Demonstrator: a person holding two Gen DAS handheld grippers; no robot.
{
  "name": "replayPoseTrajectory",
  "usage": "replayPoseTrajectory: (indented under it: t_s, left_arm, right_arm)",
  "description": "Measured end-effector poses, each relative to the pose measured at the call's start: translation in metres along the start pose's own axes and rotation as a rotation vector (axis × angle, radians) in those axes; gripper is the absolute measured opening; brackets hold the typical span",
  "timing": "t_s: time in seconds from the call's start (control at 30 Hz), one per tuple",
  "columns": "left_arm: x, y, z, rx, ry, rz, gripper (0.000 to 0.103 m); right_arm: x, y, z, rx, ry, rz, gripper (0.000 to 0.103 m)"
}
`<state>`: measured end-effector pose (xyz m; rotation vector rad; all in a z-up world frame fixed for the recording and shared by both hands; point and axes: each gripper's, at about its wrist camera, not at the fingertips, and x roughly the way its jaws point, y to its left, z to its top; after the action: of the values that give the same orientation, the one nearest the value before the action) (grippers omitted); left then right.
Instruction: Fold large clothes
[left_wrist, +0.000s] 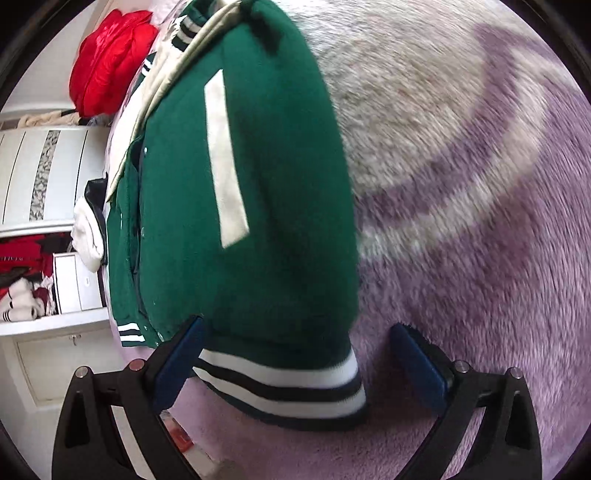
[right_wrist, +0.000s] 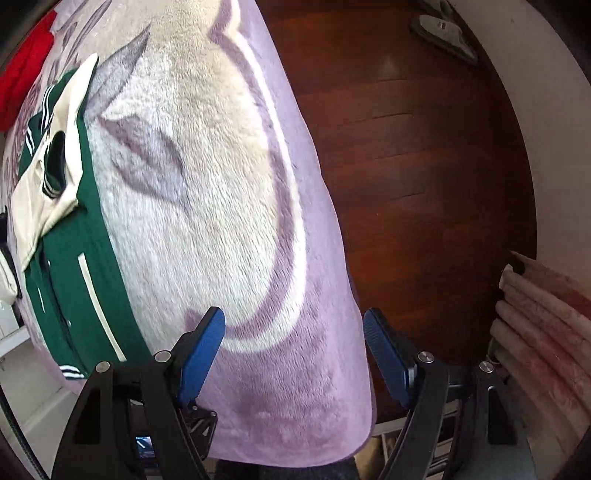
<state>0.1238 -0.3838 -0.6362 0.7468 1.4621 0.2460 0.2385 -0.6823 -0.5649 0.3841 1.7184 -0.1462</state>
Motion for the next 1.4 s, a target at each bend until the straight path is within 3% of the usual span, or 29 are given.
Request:
replayPoseTrajectory:
  t_s: [0.1, 0.17, 0.27, 0.3, 0.37, 0.43, 0.47, 0.57, 0.67, 0.77, 0.83, 0.87, 0.9, 0.93, 1.0, 1.17, 1.3, 1.4]
  left_arm:
    - [-0.003, 0.016, 0.003, -0.034, -0.005, 0.044, 0.103]
    - [0.002, 0.033, 0.005, -0.083, 0.019, 0.014, 0.103]
    - [0.014, 0.064, 0.008, -0.151, 0.069, -0.097, 0.102]
    - [0.015, 0.069, 0.009, -0.157, 0.072, -0.117, 0.101]
    - [0.012, 0.073, 0.008, -0.161, 0.052, -0.155, 0.079]
    - [0.006, 0.078, 0.006, -0.173, 0.027, -0.211, 0.033]
    - [0.002, 0.078, 0.005, -0.169, 0.016, -0.224, 0.025]
    - [-0.008, 0.075, 0.006, -0.169, -0.012, -0.204, 0.019]
    - [-0.010, 0.074, 0.006, -0.175, -0.016, -0.222, 0.017]
    - [-0.007, 0.083, 0.005, -0.179, -0.027, -0.244, 0.016]
    - [-0.006, 0.091, 0.003, -0.191, -0.043, -0.263, 0.015]
    - [-0.008, 0.093, 0.002, -0.201, -0.050, -0.271, 0.015]
    - [-0.009, 0.102, 0.000, -0.218, -0.061, -0.288, 0.014]
    - [-0.008, 0.110, -0.001, -0.226, -0.063, -0.303, 0.014]
    - [-0.010, 0.131, -0.005, -0.261, -0.083, -0.348, 0.013]
    - [-0.019, 0.201, -0.023, -0.329, -0.159, -0.391, 0.013]
    - [-0.010, 0.281, -0.046, -0.457, -0.169, -0.454, 0.012]
    - [0.009, 0.341, -0.066, -0.563, -0.154, -0.491, 0.012]
  right_arm:
    - [-0.002, 0.014, 0.013, -0.036, -0.019, 0.010, 0.079]
    - [-0.002, 0.029, 0.025, -0.072, -0.034, 0.052, 0.079]
    - [0.010, 0.055, 0.047, -0.124, -0.042, 0.218, 0.079]
    - [0.018, 0.066, 0.060, -0.144, -0.029, 0.311, 0.079]
    - [0.034, 0.090, 0.086, -0.171, 0.011, 0.479, 0.079]
    - [0.049, 0.109, 0.110, -0.178, 0.045, 0.606, 0.079]
    - [0.058, 0.126, 0.127, -0.180, 0.067, 0.680, 0.080]
    - [0.078, 0.162, 0.164, -0.188, 0.096, 0.787, 0.086]
    - [0.091, 0.200, 0.188, -0.192, 0.129, 0.837, 0.097]
    - [0.096, 0.240, 0.191, -0.250, 0.185, 0.815, 0.101]
    - [0.097, 0.254, 0.182, -0.280, 0.166, 0.725, 0.099]
    - [0.097, 0.263, 0.177, -0.285, 0.148, 0.693, 0.089]
    - [0.098, 0.273, 0.172, -0.295, 0.157, 0.633, 0.041]
    - [0.098, 0.277, 0.167, -0.277, 0.167, 0.613, 0.029]
    - [0.081, 0.289, 0.156, -0.242, 0.136, 0.559, 0.021]
    - [0.011, 0.344, 0.132, -0.275, 0.073, 0.503, 0.018]
    - [-0.041, 0.426, 0.108, -0.320, 0.045, 0.467, 0.017]
    - [-0.060, 0.516, 0.090, -0.377, 0.036, 0.400, 0.018]
